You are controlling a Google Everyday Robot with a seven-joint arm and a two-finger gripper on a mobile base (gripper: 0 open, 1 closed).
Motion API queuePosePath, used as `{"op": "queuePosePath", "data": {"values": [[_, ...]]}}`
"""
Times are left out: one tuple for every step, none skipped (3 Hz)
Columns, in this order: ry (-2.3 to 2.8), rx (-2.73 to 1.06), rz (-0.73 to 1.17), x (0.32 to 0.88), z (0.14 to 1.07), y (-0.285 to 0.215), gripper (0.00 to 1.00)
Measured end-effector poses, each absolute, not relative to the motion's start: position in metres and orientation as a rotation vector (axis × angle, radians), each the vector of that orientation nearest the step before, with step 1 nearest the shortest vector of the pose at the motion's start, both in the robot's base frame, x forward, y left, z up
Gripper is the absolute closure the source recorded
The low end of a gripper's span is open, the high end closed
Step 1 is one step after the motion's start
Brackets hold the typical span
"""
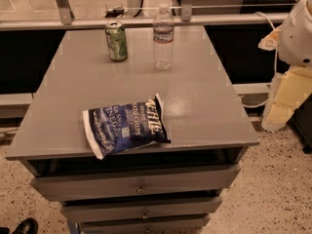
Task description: Knock green can over
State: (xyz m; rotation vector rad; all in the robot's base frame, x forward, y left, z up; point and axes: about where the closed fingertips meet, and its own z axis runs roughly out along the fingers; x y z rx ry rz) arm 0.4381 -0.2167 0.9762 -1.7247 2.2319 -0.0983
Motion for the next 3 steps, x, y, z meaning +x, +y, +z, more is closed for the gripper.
{"op": "queuePosePath", "data": {"values": [[2.232,-1.725,-0.099,0.438,0.976,-0.217,0.0],[2.212,-1.727,0.017,0.447,0.979,-0.204,0.0],[2.081,-1.735,0.279,0.467,0.984,-0.155,0.0]]}}
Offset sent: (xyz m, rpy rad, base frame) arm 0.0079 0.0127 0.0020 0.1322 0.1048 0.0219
